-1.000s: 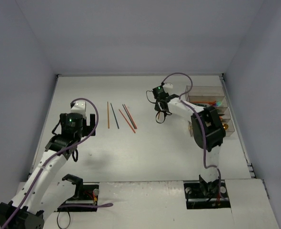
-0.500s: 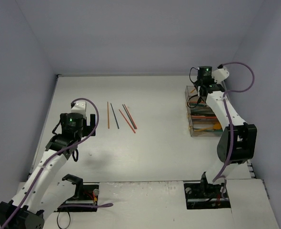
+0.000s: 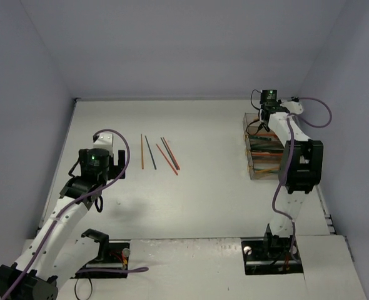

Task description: Sort the eating utensils into containers

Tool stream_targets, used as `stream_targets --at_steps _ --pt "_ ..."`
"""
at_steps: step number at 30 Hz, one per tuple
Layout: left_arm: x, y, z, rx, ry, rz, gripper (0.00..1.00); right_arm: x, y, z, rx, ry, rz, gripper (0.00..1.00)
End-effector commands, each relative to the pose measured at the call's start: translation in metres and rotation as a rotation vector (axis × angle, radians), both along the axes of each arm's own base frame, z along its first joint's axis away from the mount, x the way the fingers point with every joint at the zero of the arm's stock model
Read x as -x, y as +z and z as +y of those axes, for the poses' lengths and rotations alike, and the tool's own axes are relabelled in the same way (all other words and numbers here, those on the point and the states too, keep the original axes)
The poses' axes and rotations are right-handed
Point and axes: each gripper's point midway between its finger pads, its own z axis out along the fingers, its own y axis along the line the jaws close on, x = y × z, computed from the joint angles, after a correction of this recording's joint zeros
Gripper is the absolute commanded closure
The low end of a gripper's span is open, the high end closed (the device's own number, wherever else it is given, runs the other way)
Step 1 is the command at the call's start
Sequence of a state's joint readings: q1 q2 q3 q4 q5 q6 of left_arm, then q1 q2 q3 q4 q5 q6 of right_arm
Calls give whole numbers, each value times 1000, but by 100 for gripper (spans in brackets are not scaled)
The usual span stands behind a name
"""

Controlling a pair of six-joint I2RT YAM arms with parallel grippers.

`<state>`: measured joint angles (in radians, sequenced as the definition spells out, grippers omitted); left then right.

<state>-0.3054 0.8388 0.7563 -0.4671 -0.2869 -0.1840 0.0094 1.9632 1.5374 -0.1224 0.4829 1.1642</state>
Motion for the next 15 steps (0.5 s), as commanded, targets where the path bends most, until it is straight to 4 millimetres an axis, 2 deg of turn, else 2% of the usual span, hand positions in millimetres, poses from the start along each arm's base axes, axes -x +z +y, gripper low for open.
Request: stream_targets --at_steps 1,9,12,15 --pt "-10 13 4 -13 19 -46 3 -22 24 -13 -15 -112 -124 100" --pt "-11 8 4 -22 20 -28 3 -41 -3 -9 -59 -125 -114 100" --pt "-10 9 4 -23 22 -28 2 -43 -11 -21 -75 -155 -114 100" --pt "-10 8 5 -23 22 -28 3 -44 -19 -20 -91 -162 -109 90"
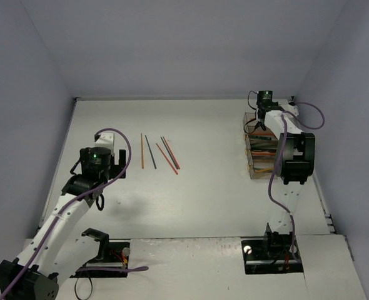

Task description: Sort the eating utensils into containers

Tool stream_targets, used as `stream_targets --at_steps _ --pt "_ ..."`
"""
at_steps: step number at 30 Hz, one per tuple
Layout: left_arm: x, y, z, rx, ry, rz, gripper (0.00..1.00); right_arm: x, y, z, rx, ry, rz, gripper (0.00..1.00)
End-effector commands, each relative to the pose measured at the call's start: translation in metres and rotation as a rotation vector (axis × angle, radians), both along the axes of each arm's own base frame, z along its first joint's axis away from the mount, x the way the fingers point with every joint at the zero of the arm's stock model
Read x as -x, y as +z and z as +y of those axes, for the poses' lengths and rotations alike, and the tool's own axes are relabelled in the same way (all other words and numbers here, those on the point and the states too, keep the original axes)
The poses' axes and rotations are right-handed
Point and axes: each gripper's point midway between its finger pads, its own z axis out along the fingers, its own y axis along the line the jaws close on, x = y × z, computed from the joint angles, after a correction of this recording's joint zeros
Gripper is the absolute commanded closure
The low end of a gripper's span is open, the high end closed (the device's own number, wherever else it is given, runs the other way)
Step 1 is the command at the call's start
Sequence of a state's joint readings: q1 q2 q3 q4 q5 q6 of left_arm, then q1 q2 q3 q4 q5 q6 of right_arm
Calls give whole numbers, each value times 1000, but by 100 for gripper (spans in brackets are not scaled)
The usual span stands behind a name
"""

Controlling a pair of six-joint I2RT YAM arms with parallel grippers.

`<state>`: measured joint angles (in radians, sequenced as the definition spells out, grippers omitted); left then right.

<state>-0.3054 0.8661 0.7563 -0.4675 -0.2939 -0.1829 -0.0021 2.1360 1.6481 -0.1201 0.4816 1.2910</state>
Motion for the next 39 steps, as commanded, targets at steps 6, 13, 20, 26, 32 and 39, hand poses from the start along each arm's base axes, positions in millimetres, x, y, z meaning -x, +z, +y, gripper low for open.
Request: stream_targets --at_steps 6,13,20,26,32,39 --pt "-9 15 3 -8 13 -53 3 -14 30 -14 3 -43 -89 70" --pt "-10 15 2 -7 6 -55 3 -15 87 -1 162 183 -60 46" --pt "-11 16 1 -5 2 -59 3 0 120 88 365 759 6 38" --pt "-11 16 -1 0 -4 -59 3 45 108 194 473 1231 24 36" --pt "-12 14 -3 5 -12 -51 3 100 73 285 506 1574 42 36" --pt "-12 12 -5 12 -21 -44 3 154 28 364 516 1812 94 36"
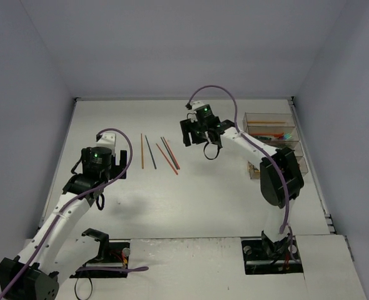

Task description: Sort the eating utensils into containers

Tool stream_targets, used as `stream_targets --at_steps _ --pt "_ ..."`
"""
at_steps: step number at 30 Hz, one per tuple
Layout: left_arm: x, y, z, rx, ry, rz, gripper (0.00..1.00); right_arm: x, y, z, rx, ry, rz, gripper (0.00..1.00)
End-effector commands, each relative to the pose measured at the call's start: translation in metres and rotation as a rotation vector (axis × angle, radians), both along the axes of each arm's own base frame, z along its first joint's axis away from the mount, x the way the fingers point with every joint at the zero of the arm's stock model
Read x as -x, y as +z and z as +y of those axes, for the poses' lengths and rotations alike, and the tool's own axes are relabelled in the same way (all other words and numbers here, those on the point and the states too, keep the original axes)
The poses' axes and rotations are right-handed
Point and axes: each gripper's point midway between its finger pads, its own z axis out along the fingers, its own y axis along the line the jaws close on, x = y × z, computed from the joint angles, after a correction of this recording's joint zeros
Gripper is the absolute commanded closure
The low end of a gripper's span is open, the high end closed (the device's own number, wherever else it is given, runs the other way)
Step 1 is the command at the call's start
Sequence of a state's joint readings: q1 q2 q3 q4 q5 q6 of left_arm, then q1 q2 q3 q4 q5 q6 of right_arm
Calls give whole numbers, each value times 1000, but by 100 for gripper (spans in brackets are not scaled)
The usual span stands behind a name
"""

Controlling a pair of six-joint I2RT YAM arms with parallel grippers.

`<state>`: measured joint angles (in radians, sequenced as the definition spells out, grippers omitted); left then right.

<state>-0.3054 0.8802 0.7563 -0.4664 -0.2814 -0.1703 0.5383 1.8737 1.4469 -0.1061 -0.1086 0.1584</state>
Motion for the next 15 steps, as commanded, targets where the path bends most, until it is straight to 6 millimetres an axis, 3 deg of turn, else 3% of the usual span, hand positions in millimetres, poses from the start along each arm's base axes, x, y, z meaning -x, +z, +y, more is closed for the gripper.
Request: stream_targets --at_steps 1,4,9,15 --pt "-12 16 -3 21 -4 -61 3 19 -7 45 8 146 -18 37" --pt "-11 16 -3 19 -3 -62 2 25 -16 63 16 170 -10 38" --pt "-10 17 -2 21 -2 -64 3 21 -42 73 42 150 17 49" --pt "-9 19 -2 23 0 -72 3 7 -43 82 39 133 -8 56"
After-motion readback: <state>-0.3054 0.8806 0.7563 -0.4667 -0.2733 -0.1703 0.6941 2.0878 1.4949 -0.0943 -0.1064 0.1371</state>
